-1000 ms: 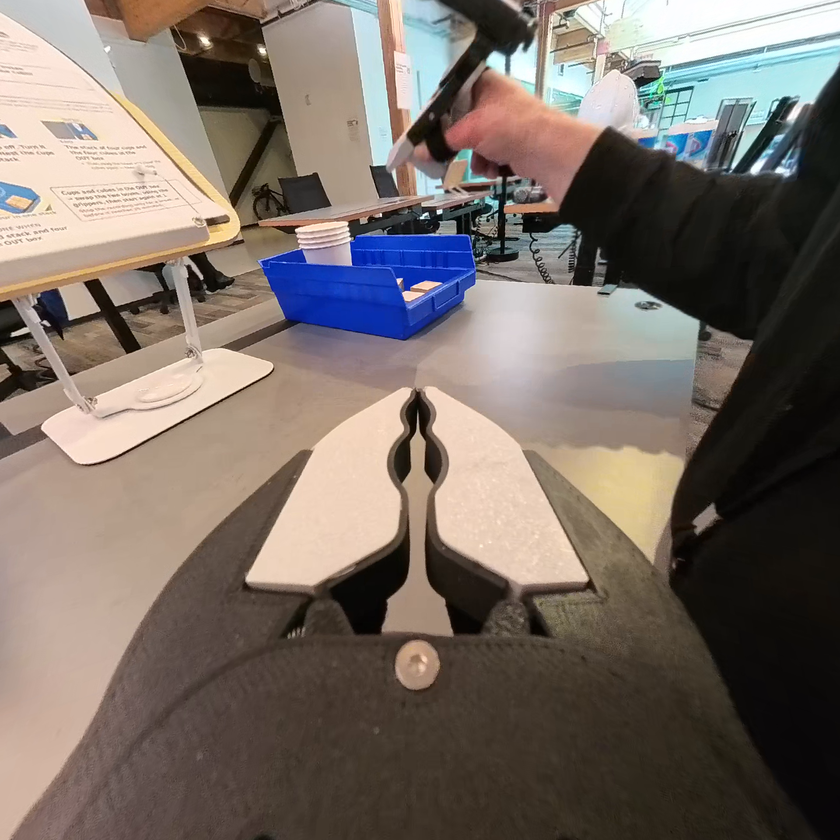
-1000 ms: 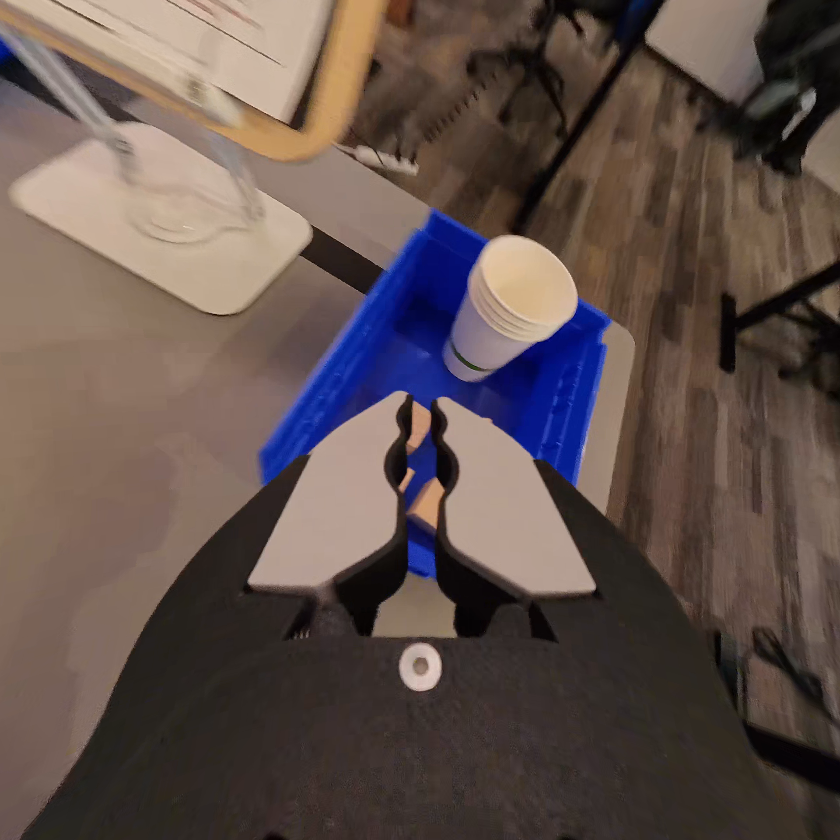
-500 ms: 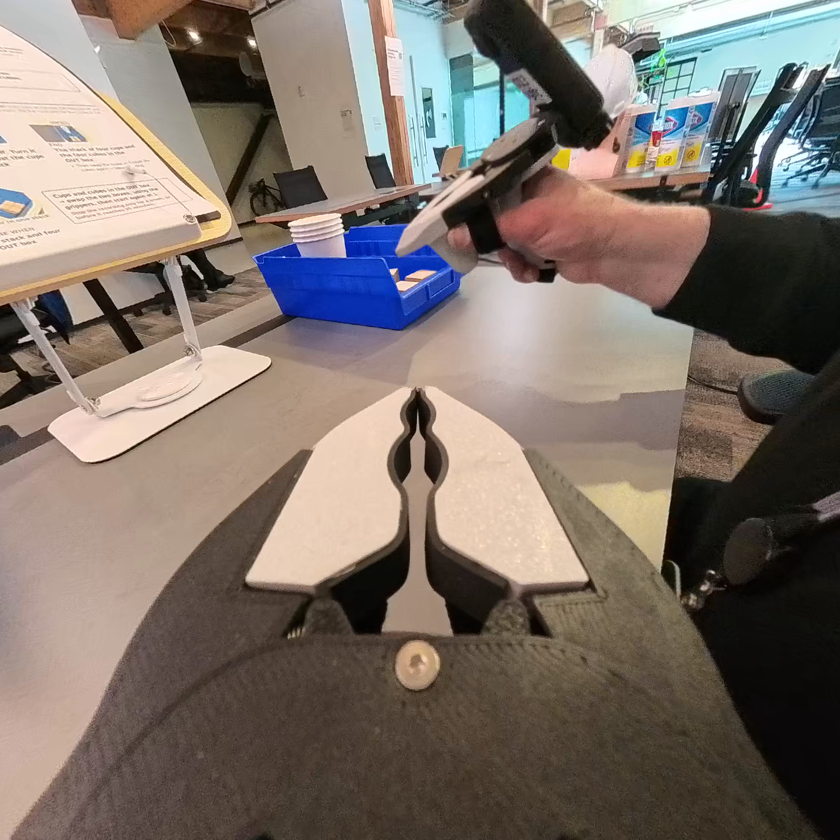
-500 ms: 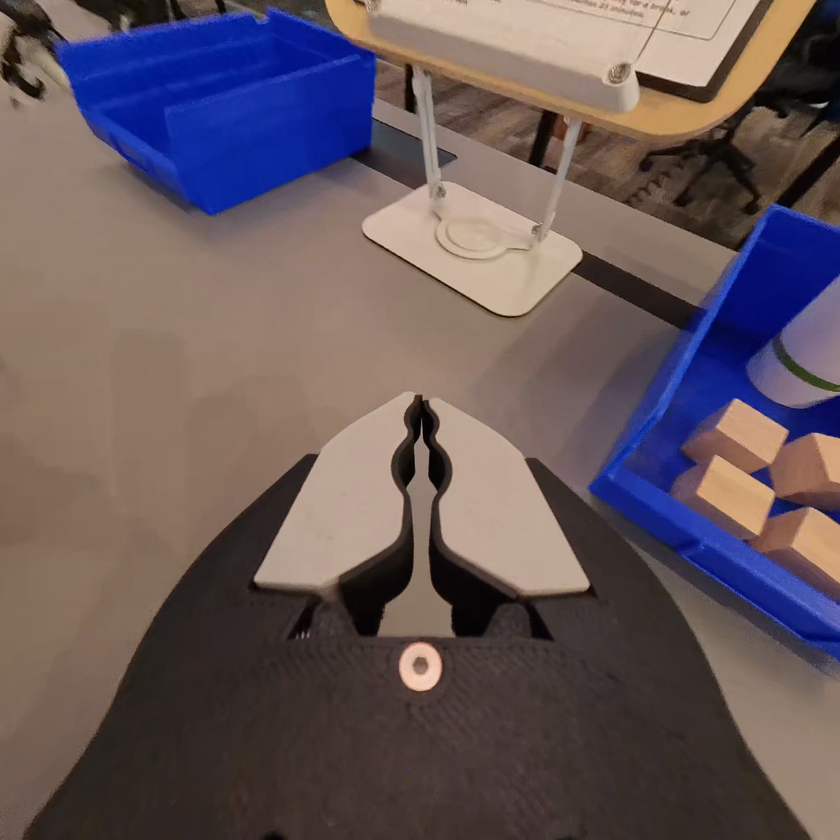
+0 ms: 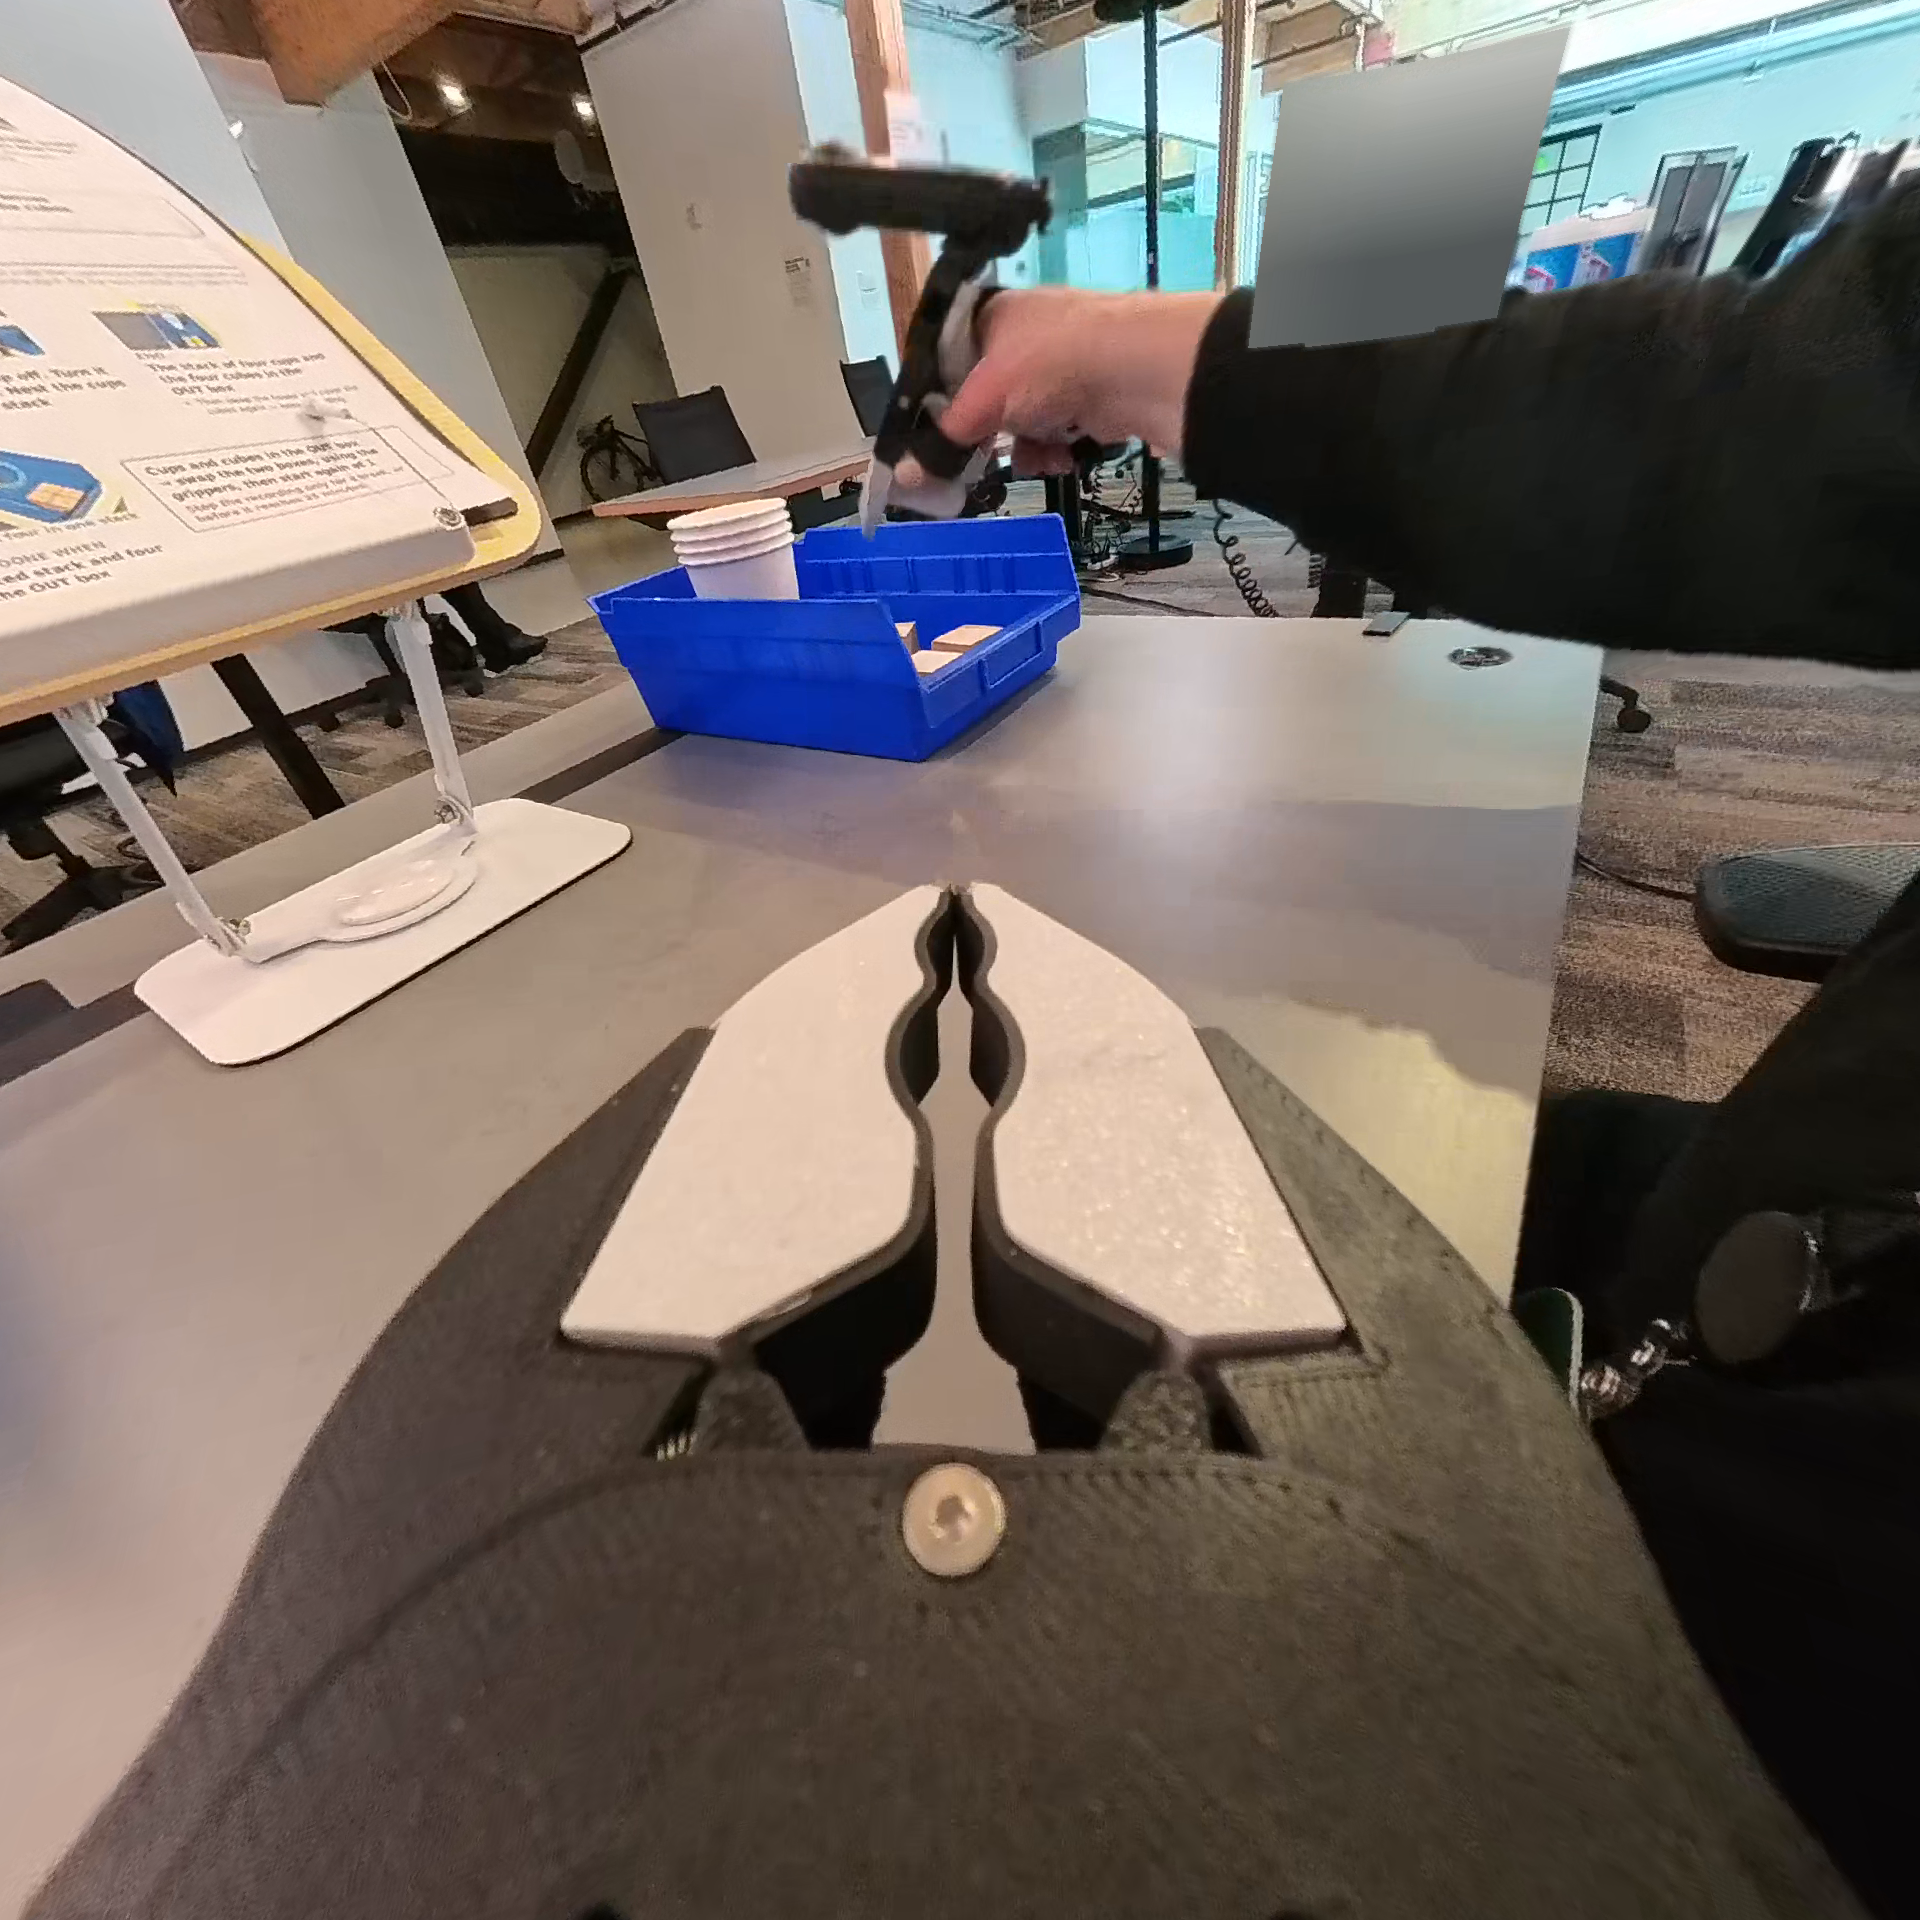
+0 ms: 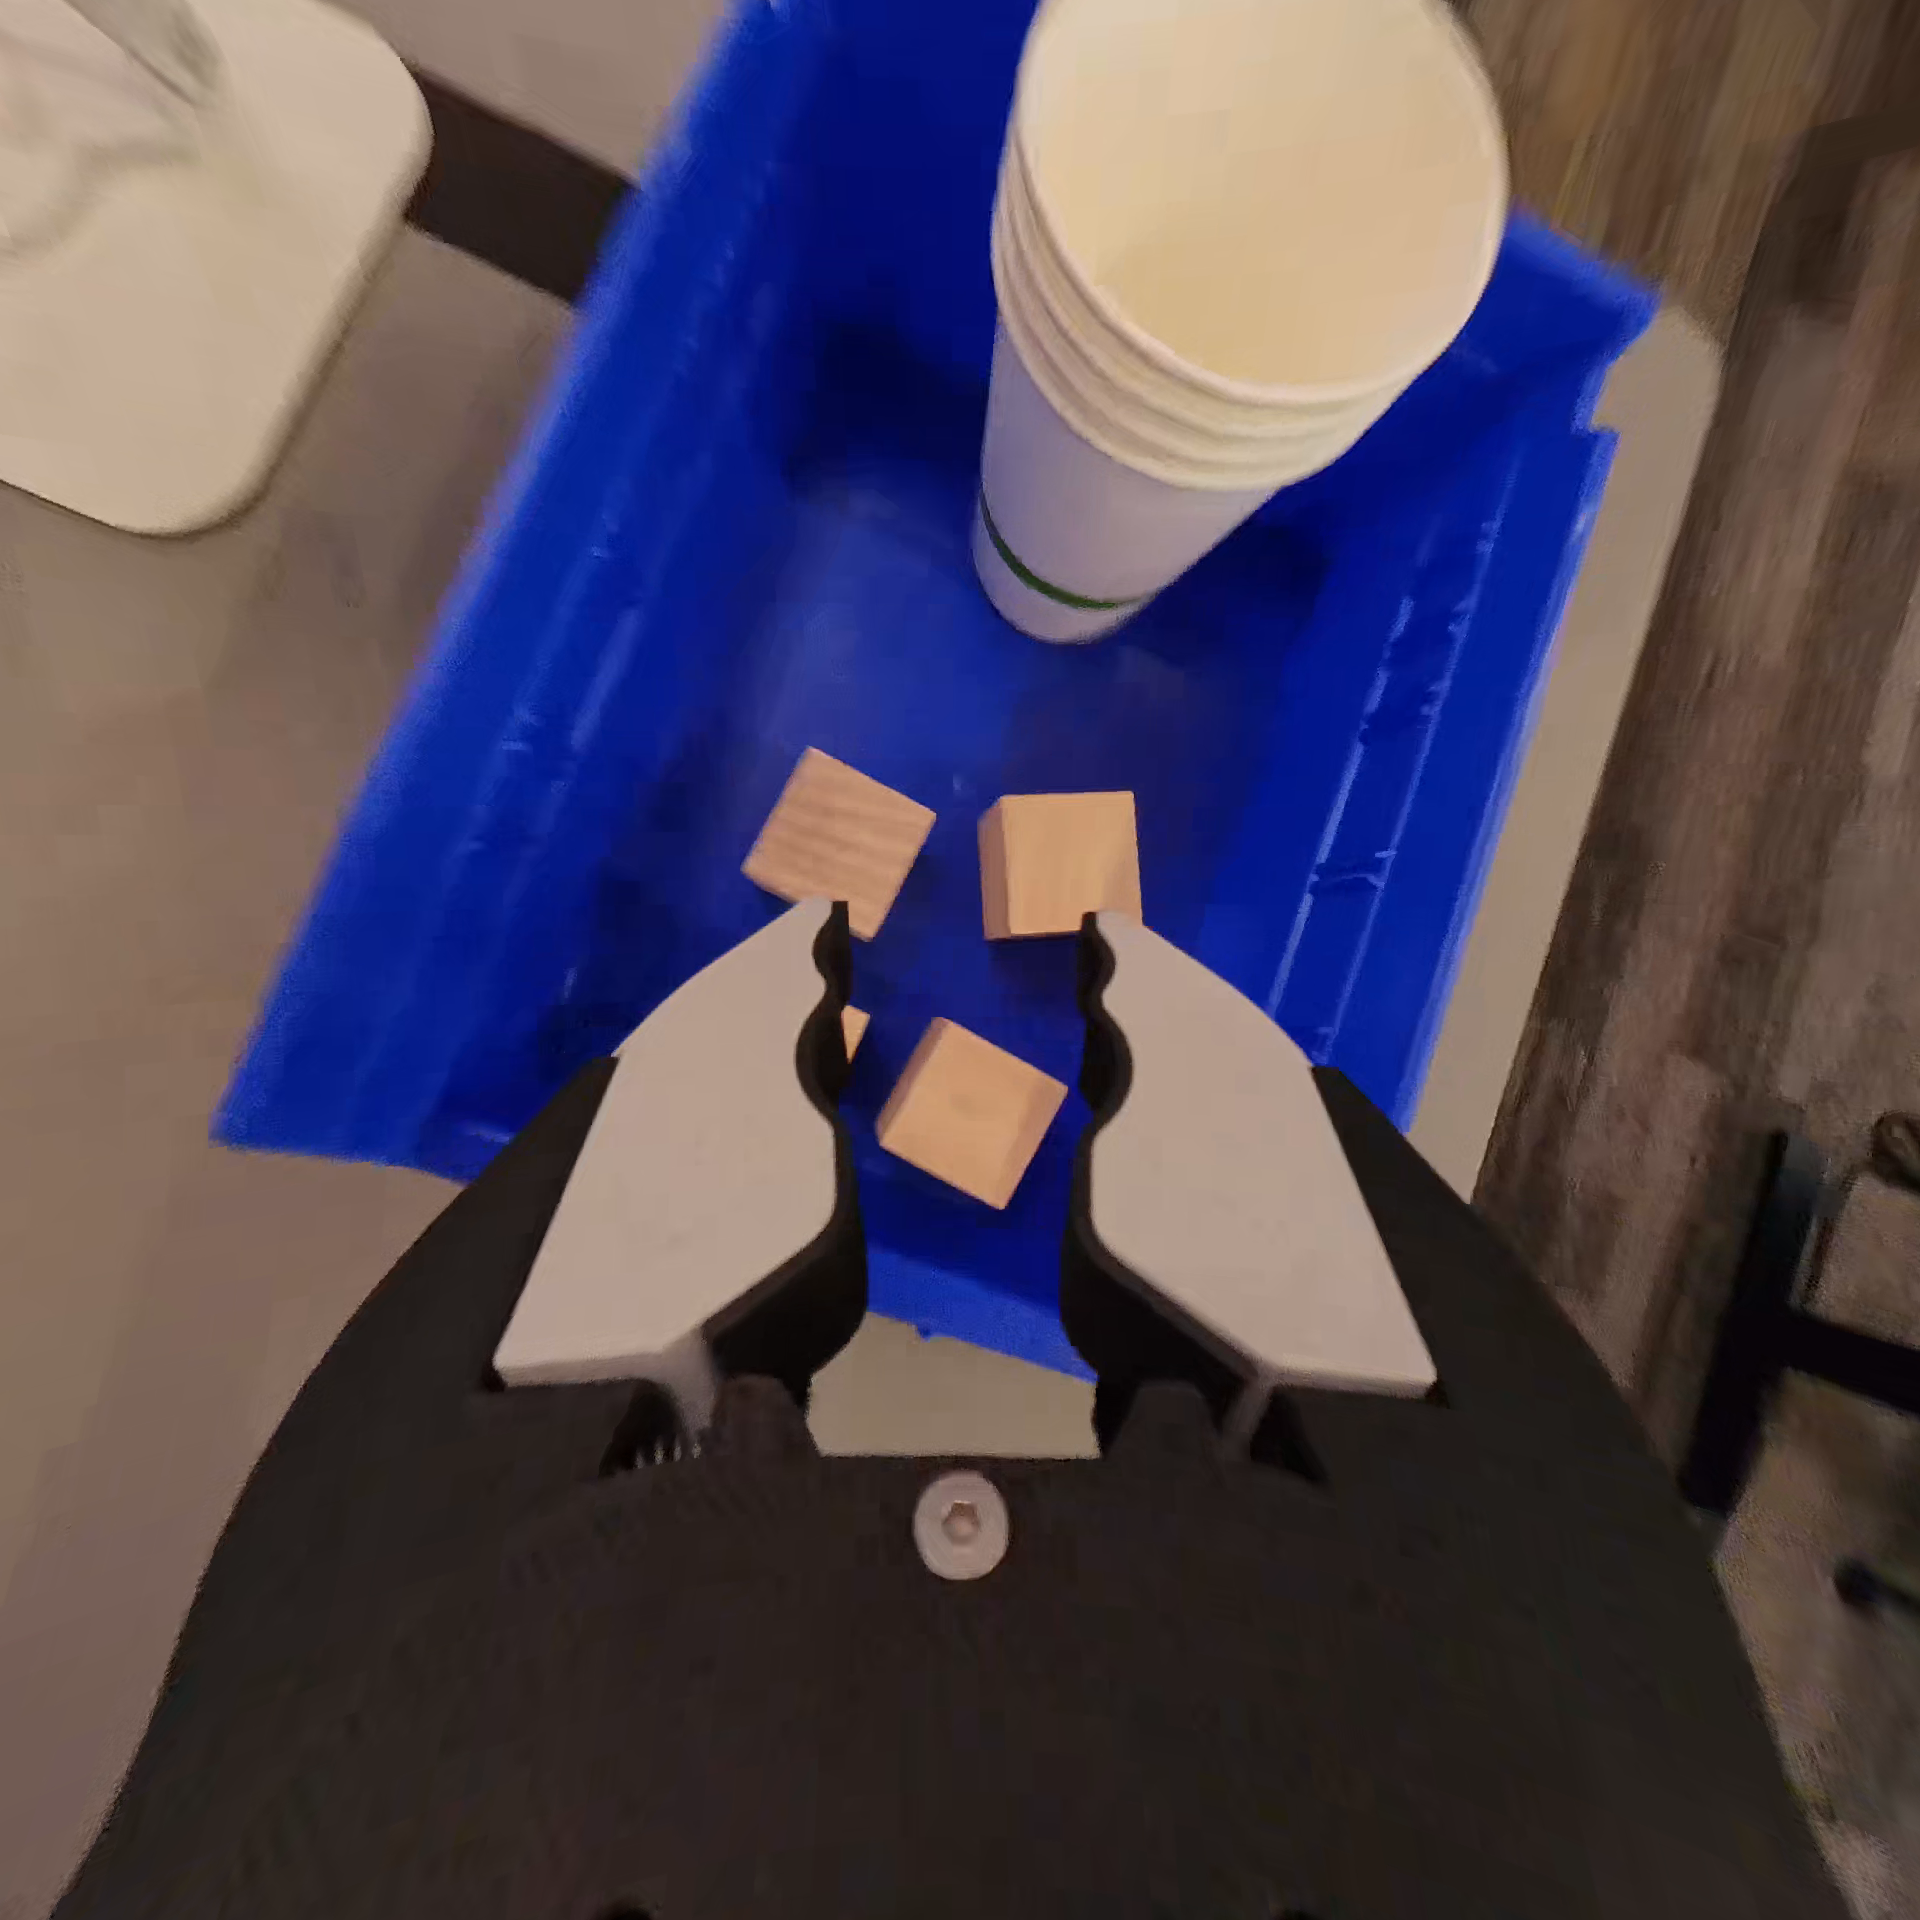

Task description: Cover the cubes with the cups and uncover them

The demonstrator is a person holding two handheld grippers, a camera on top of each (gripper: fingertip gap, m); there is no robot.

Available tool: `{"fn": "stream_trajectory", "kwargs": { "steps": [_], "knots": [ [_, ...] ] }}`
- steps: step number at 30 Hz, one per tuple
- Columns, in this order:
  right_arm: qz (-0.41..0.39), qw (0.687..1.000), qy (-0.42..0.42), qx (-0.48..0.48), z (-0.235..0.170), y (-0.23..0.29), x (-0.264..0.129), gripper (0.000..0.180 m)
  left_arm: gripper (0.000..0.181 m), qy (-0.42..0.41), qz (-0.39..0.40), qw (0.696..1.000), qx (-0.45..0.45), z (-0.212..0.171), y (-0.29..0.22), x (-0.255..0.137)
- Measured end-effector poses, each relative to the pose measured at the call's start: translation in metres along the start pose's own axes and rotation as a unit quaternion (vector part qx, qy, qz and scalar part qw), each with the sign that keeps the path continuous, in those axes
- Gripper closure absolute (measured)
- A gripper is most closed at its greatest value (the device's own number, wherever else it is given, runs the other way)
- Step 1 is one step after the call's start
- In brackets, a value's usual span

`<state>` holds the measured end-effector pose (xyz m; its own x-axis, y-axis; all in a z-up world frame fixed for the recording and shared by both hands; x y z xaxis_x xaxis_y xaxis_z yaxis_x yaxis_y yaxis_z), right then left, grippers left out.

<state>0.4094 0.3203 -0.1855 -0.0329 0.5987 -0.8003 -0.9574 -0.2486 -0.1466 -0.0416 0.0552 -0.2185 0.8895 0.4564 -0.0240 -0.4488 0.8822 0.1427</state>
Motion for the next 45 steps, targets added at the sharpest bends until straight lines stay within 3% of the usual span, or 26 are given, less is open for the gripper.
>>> {"fn": "stream_trajectory", "kwargs": {
  "steps": [7,15,17,29,31,32,34,39,42,44,45],
  "knots": [
    [-0.025,0.991,0.128,-0.038,-0.004,-0.018,0.065,0.116,0.181,0.006,0.009,1.0,-0.007,-0.004,0.007,-0.001],
    [-0.029,0.979,0.197,-0.04,-0.009,-0.029,0.093,0.127,0.181,0.004,0.007,1.0,-0.015,-0.005,0.01,-0.002],
    [-0.027,0.979,0.197,-0.037,-0.011,-0.031,0.097,0.136,0.181,0.003,0.009,1.0,-0.015,-0.004,0.01,-0.003],
    [-0.046,0.978,0.163,0.122,-0.028,-0.028,0.08,0.137,0.181,-0.013,-0.002,0.999,-0.042,-0.002,0.012,-0.005],
    [-0.041,0.978,0.148,0.138,-0.026,-0.024,0.08,0.135,0.181,-0.014,-0.003,0.999,-0.042,-0.001,0.012,-0.007],
    [-0.056,0.979,0.145,0.132,-0.026,-0.025,0.078,0.124,0.181,-0.015,-0.004,0.999,-0.041,0.0,0.012,-0.009],
    [-0.076,0.979,0.145,0.119,-0.026,-0.026,0.071,0.111,0.181,-0.018,-0.001,0.999,-0.036,0.003,0.014,-0.012],
    [-0.095,0.993,0.027,0.07,-0.005,-0.006,0.008,0.126,0.181,-0.022,0.008,0.999,-0.044,0.003,0.021,-0.017],
    [-0.077,0.994,-0.071,0.0,0.001,0.041,-0.044,0.152,0.181,-0.027,0.008,0.998,-0.056,0.003,0.023,-0.016],
    [-0.023,0.99,-0.134,-0.038,-0.005,0.084,-0.071,0.18,0.181,-0.026,0.008,0.998,-0.058,0.002,0.023,-0.015],
    [0.006,0.985,-0.168,-0.05,-0.009,0.107,-0.081,0.18,0.181,-0.023,0.008,0.998,-0.057,0.001,0.022,-0.014]
  ]
}}
Point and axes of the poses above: each gripper's, where its closed fingertips meet, x out along the fingers, z out of its top, y = z × x across the jaws, the point moved 6 cm from there along -x, back along the fingers, and after that the axes turned 2 degrees about -y, right-handed, at the moved point
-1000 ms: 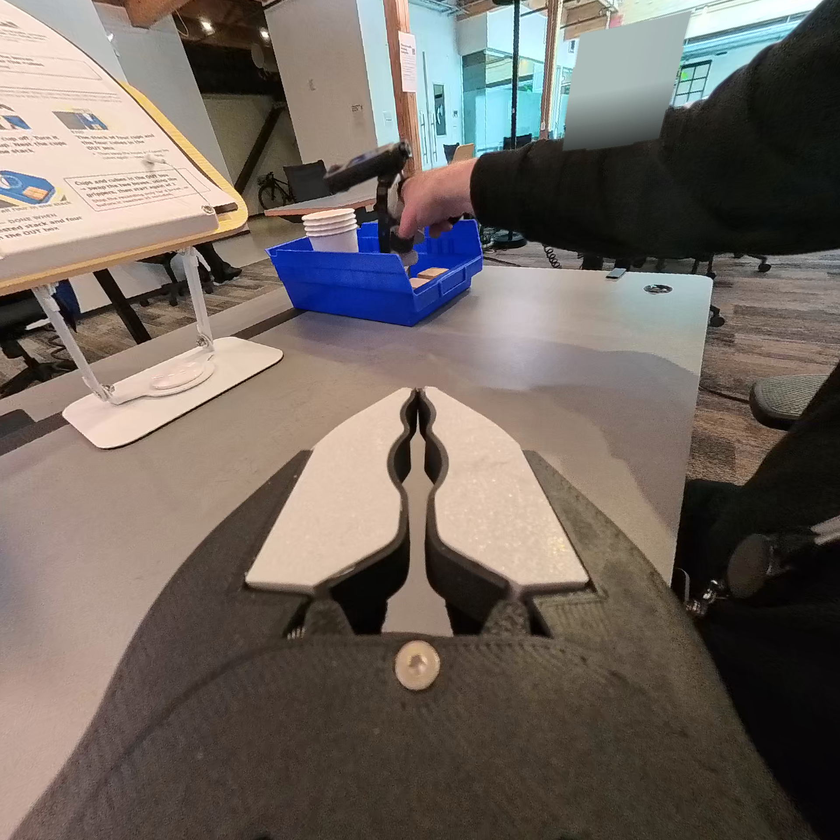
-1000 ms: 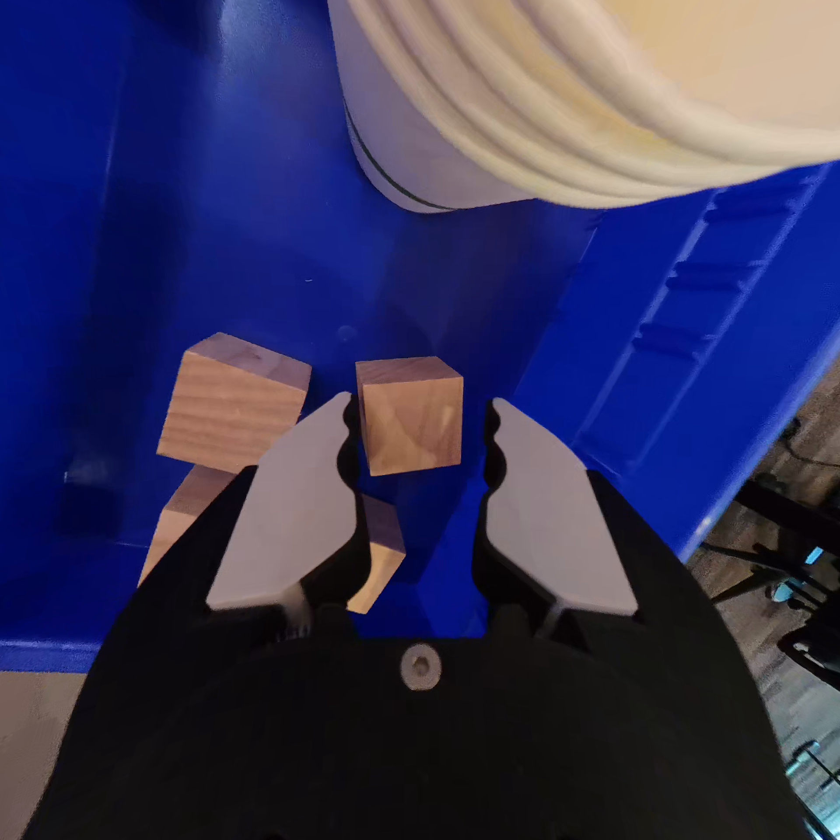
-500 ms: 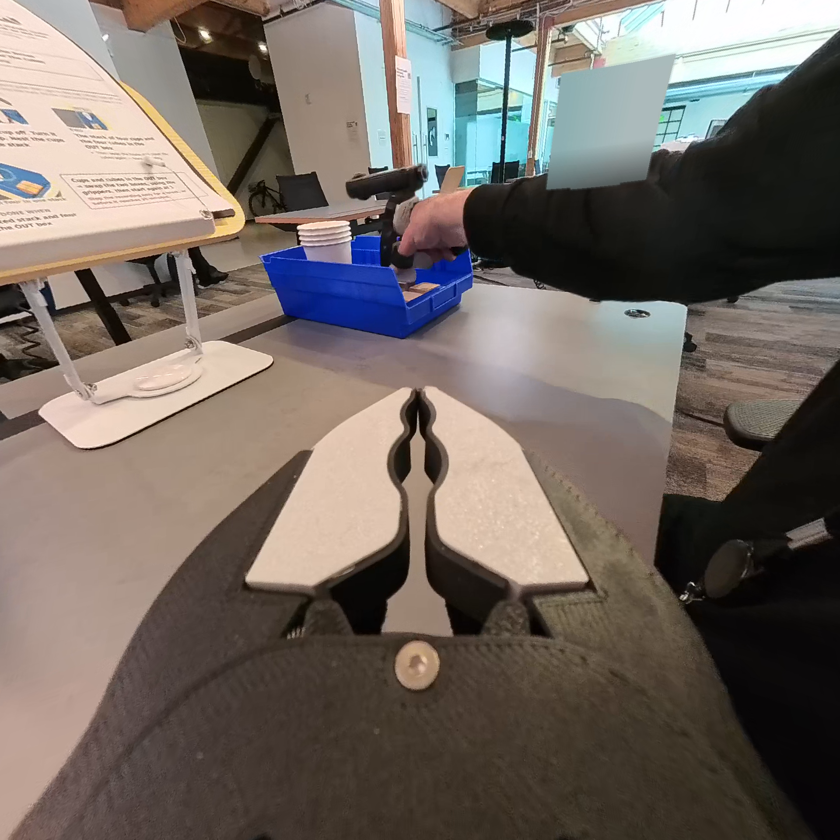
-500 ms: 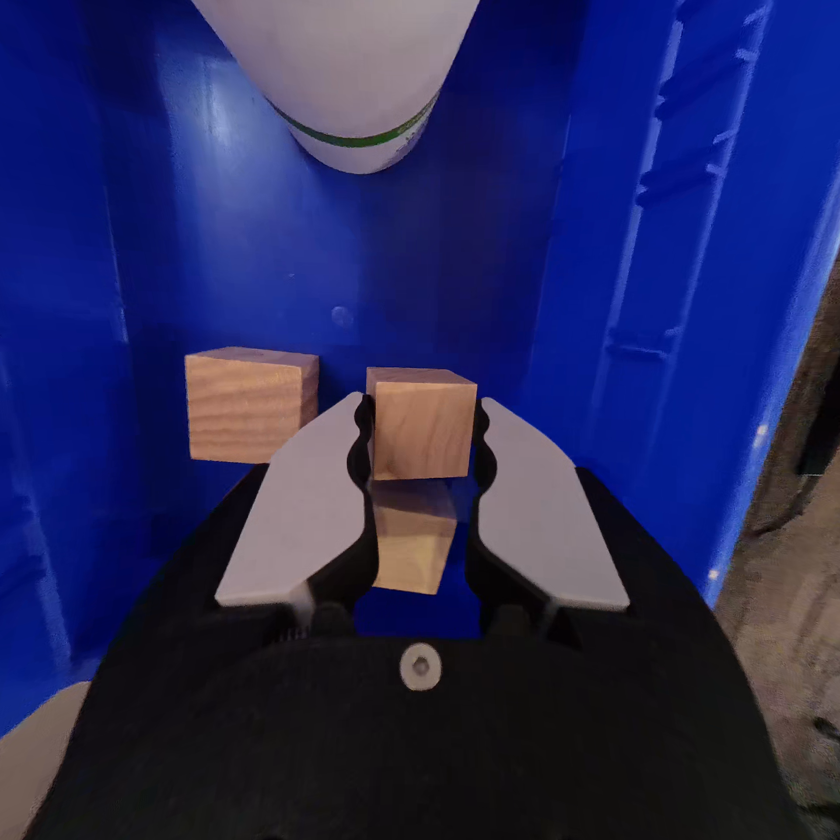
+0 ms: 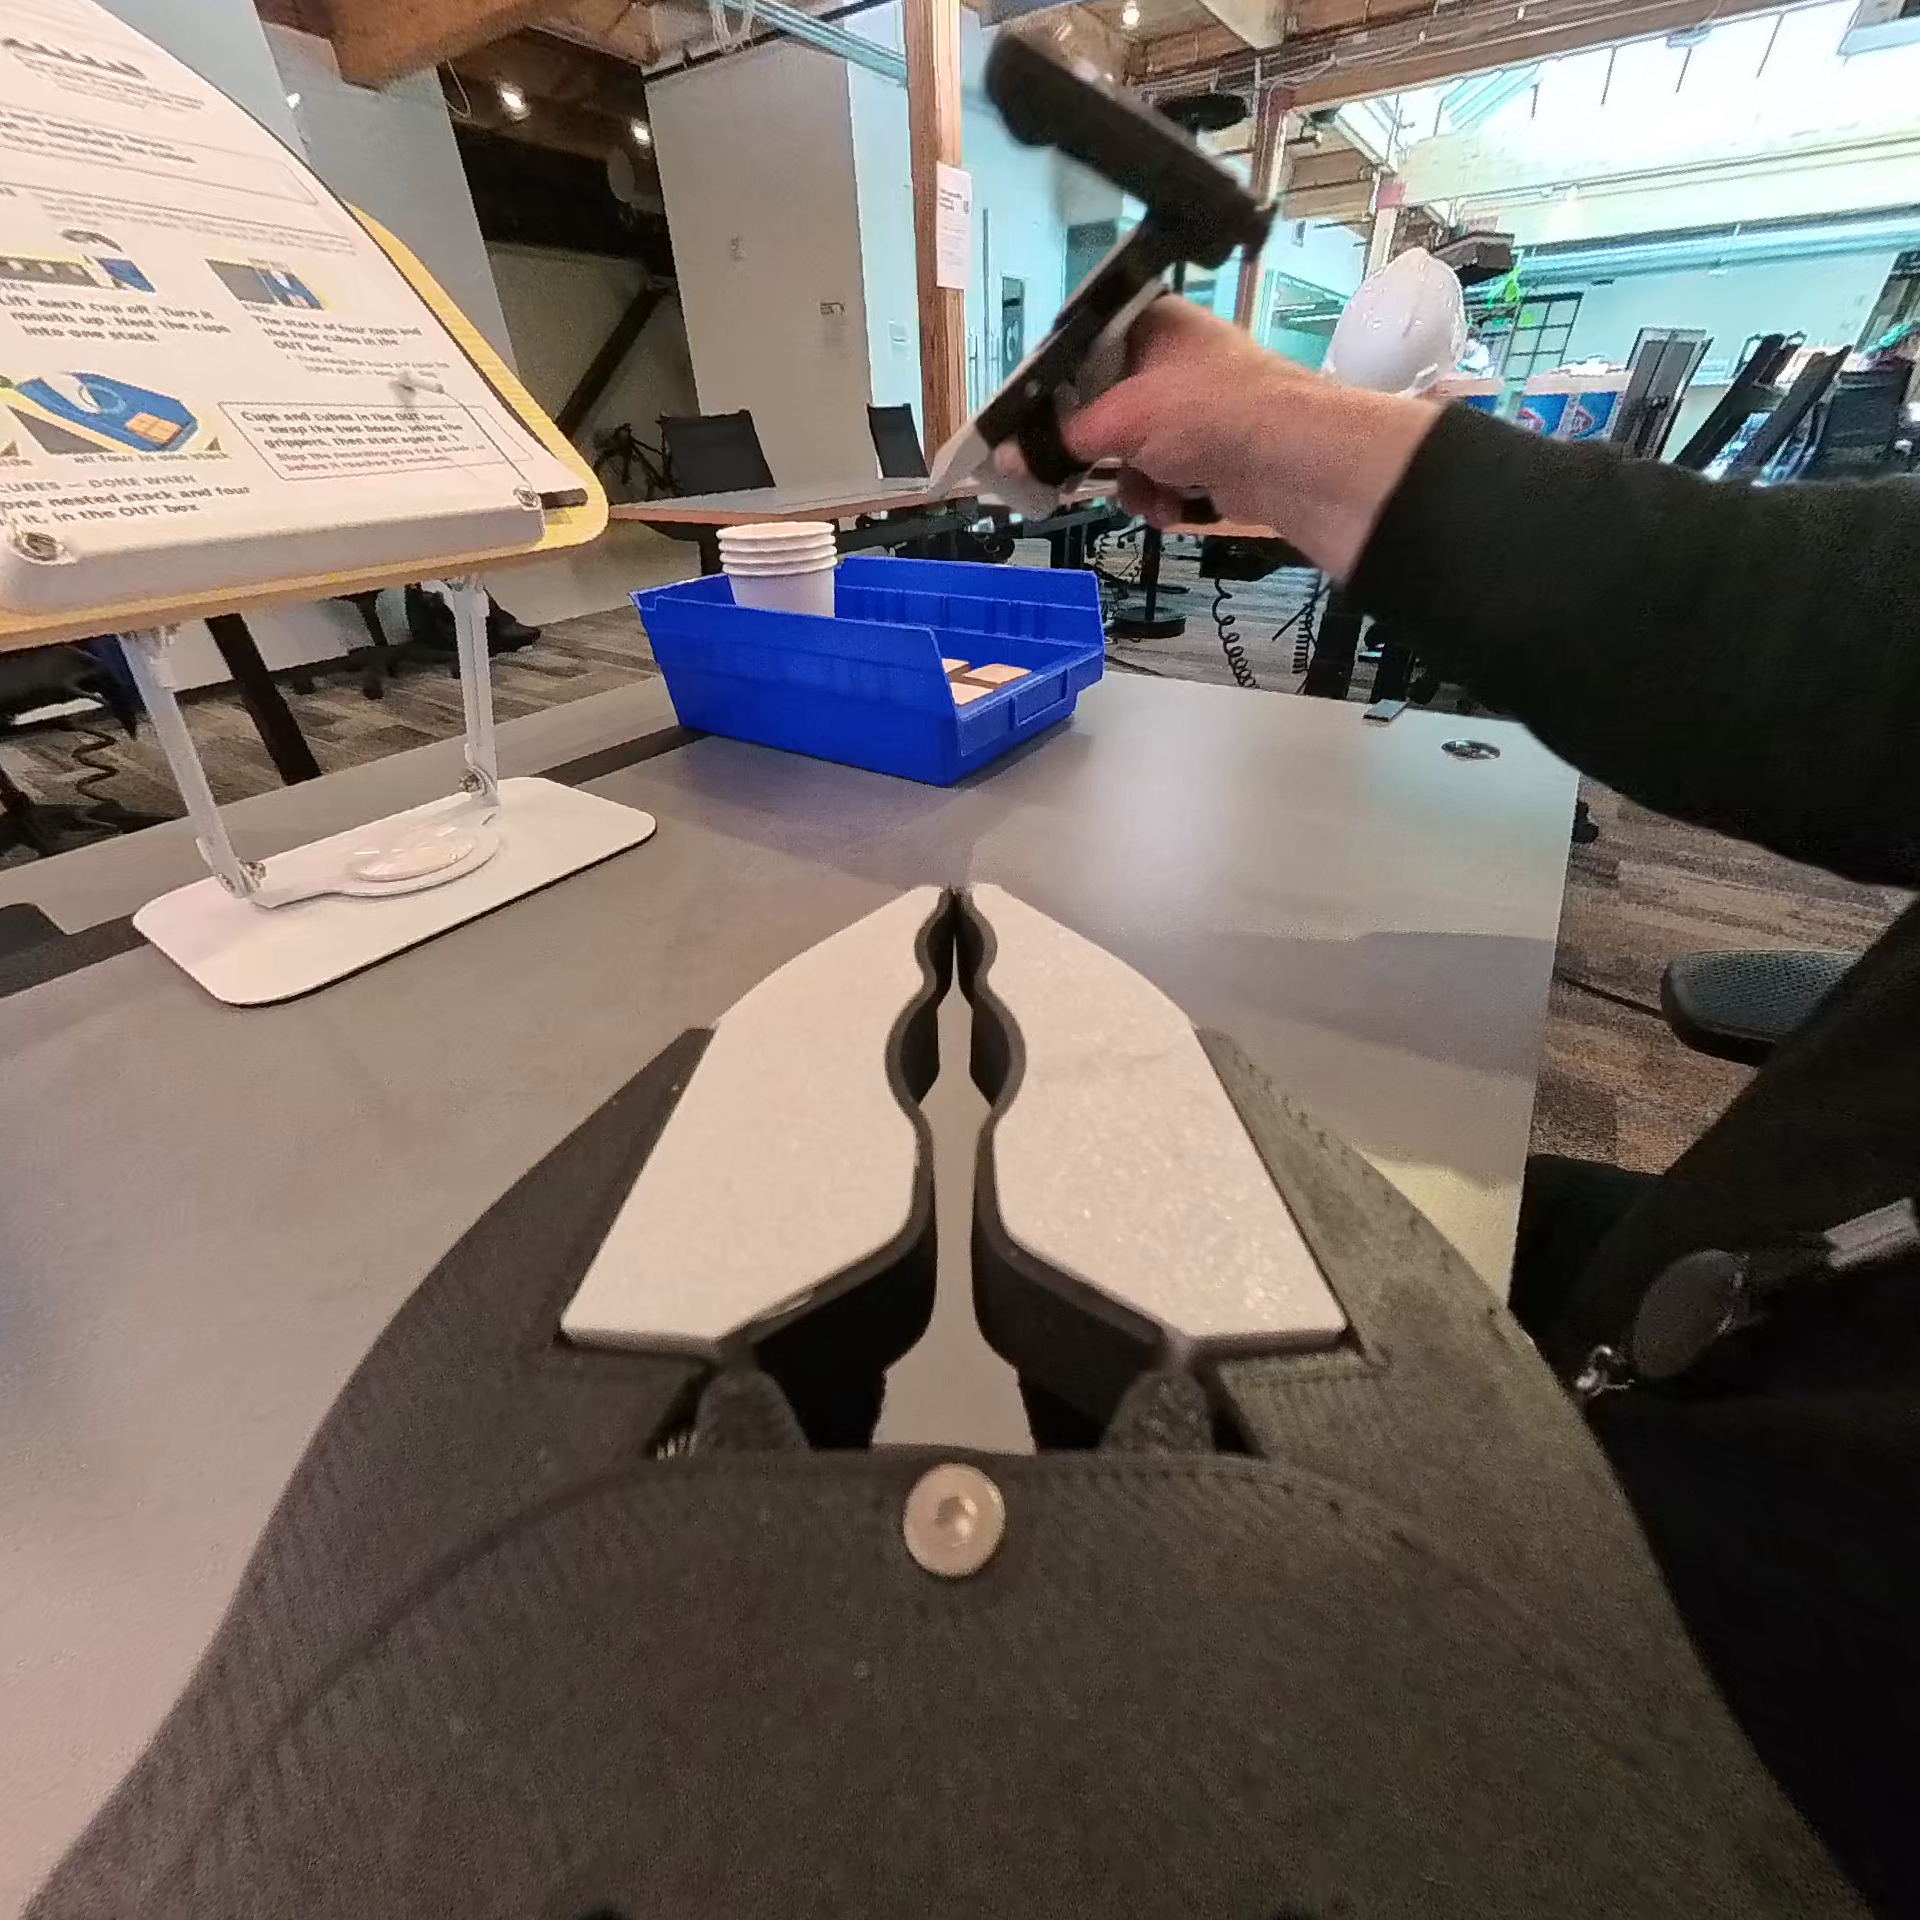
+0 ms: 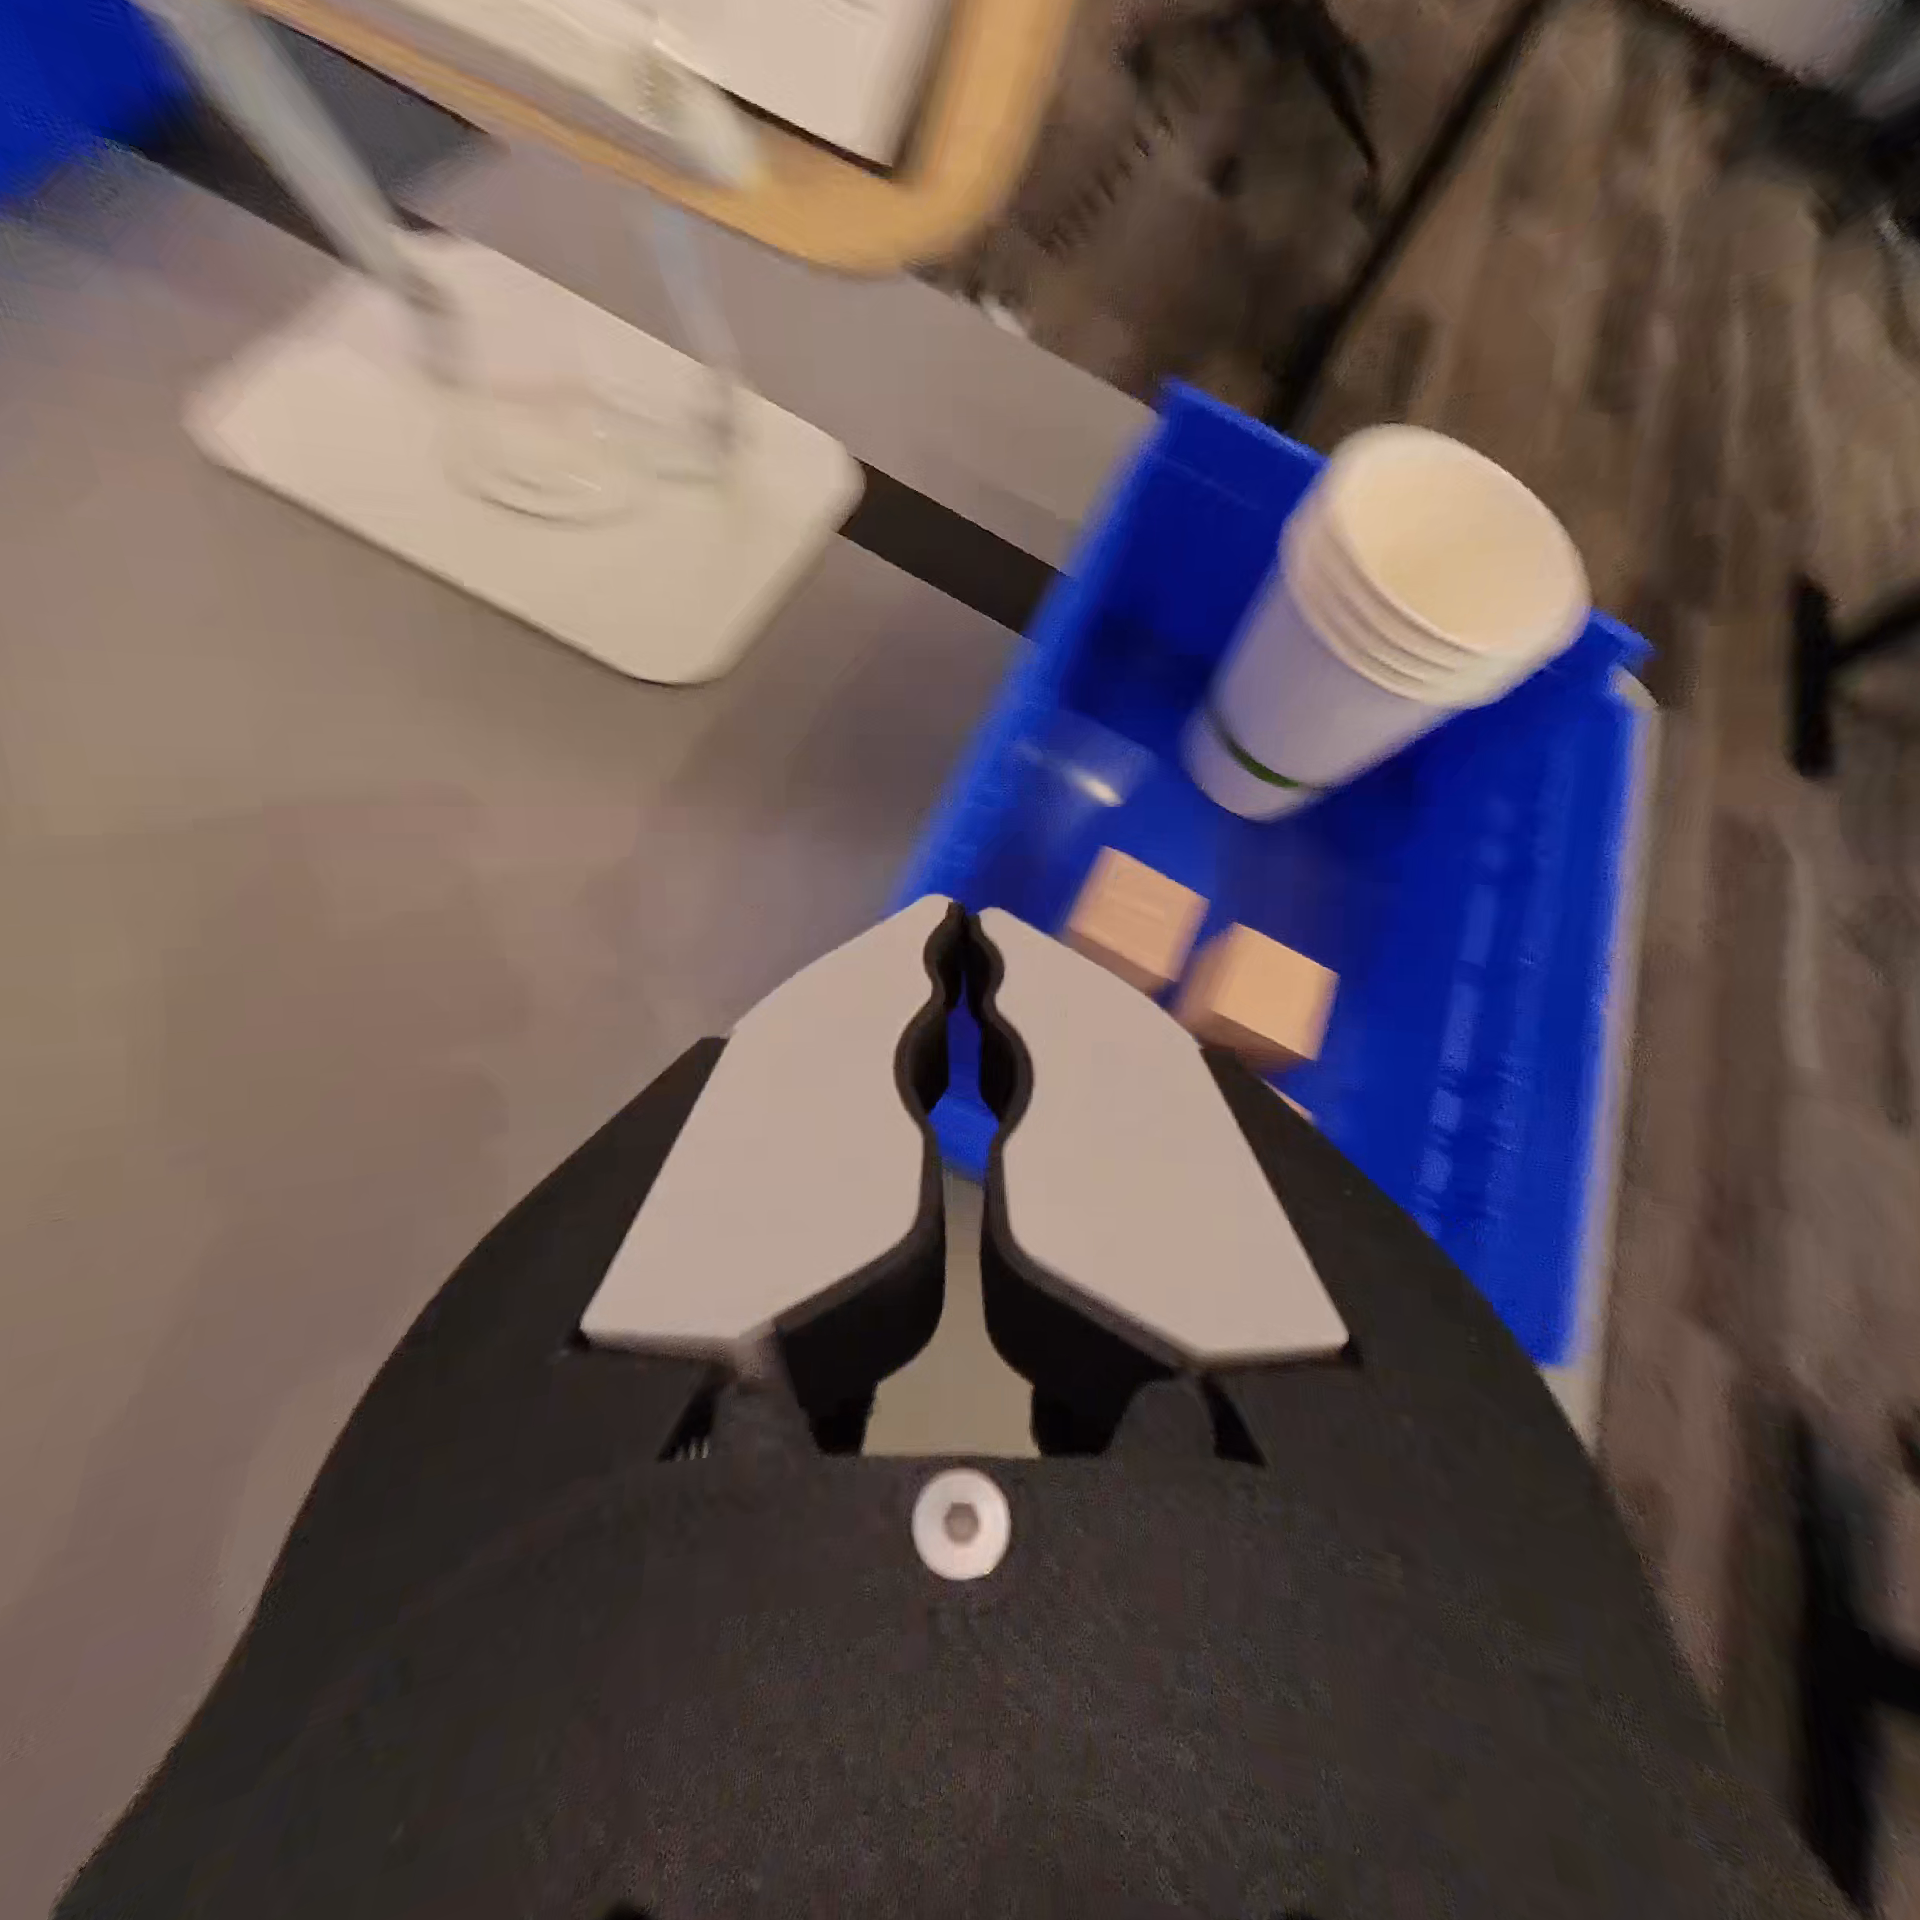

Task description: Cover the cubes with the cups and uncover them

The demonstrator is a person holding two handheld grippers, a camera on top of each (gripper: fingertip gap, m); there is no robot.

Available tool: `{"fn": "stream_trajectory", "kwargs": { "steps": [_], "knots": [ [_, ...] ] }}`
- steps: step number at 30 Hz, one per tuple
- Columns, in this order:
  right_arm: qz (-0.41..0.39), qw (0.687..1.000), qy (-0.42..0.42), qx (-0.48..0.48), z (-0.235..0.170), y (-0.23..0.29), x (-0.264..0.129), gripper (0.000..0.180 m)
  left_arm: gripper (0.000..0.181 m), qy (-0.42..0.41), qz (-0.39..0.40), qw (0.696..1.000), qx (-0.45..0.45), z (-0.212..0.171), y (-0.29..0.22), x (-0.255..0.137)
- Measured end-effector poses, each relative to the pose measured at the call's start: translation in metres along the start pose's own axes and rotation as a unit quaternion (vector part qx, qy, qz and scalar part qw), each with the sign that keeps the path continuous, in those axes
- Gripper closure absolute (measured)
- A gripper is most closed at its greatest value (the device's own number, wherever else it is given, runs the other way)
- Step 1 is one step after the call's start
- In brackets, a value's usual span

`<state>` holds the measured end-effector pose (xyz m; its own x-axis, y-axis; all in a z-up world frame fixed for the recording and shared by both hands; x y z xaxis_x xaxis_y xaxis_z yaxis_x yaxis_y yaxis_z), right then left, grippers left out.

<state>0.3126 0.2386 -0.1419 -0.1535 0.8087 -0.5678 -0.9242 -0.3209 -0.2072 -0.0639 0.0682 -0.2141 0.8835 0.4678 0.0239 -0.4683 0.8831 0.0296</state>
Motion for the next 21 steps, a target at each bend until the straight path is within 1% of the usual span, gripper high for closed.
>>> {"fn": "stream_trajectory", "kwargs": {
  "steps": [1,5,7,9,11,15,21],
  "knots": [
    [0.029,0.999,-0.02,-0.012,-0.002,0.023,-0.007,0.18,0.181,0.002,0.002,1.0,0.001,-0.001,0.0,0.001],
    [0.082,0.993,-0.078,-0.038,-0.02,0.095,-0.015,0.18,0.181,0.012,0.011,1.0,0.009,-0.004,-0.001,0.002],
    [0.096,0.99,-0.099,-0.028,-0.033,0.12,-0.01,0.18,0.181,0.023,0.025,0.999,0.02,-0.006,0.0,0.003],
    [0.087,0.989,-0.121,-0.018,-0.048,0.138,-0.004,0.18,0.181,0.036,0.043,0.998,0.035,-0.009,0.001,0.003],
    [0.087,0.989,-0.122,-0.01,-0.065,0.155,0.003,0.18,0.181,0.048,0.056,0.996,0.044,-0.01,0.003,0.004],
    [0.084,0.99,-0.115,0.016,-0.083,0.168,0.016,0.18,0.181,0.067,0.078,0.994,0.044,-0.014,0.007,0.005],
    [0.036,0.993,-0.112,0.011,-0.086,0.155,0.023,0.18,0.181,0.087,0.118,0.988,0.045,-0.021,0.015,0.006]
  ]
}}
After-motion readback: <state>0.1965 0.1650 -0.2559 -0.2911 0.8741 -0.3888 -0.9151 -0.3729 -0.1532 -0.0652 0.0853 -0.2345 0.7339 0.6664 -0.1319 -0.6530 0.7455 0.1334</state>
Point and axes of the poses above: each gripper's, where its closed fingertips meet, x out along the fingers, z out of its top, y = z × x across the jaws, the point moved 6 cm from there along -x, back along the fingers, and after that the axes turned 2 degrees about -y, right-handed, at the moved point
